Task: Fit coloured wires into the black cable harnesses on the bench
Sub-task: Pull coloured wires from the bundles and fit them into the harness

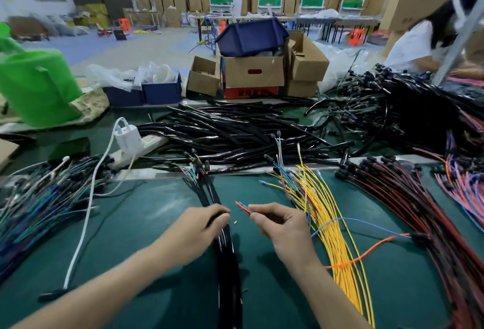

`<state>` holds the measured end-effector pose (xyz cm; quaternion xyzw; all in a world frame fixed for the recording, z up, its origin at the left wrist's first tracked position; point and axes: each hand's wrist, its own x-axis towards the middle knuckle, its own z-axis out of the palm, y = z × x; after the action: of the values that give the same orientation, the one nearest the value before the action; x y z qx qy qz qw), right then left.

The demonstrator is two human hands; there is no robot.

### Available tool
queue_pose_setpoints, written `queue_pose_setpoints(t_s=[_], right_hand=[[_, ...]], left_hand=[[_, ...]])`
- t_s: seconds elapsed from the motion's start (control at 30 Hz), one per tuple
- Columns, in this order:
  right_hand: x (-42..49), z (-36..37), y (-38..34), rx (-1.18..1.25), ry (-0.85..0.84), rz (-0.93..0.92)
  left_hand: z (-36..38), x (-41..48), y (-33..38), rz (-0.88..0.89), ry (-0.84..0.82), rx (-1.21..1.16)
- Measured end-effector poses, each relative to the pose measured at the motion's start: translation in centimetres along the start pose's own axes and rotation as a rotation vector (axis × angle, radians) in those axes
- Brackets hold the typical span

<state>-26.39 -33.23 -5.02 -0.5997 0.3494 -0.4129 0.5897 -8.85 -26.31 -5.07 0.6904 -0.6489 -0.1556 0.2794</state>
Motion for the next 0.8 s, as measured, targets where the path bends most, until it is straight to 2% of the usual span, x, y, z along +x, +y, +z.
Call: queue_pose_setpoints(t_s=[0.17,0.43,0.63,0.8], right_hand=[[-0.2,0.1,0.0,-0.048,-0.112,0.05],[-0.5,0.0,-0.5,-0.052,-0.177,0.065],[-0.6,-0.2,-1.1,-0.017,-0.284,0.054],[-0.5,-0.7,-1.0,-0.055,-0.282,0.105]], left_hand=[[1.1,-1.3,-0.3,0.047,-0.032,-0.105],[1.8,-2.0,0.8,0.116,0.155,-0.201],[1.8,-2.5,0.9,0.108,0.149,-0.215],[1.7,-2.6,1.2,0.113,0.146,-0.197]])
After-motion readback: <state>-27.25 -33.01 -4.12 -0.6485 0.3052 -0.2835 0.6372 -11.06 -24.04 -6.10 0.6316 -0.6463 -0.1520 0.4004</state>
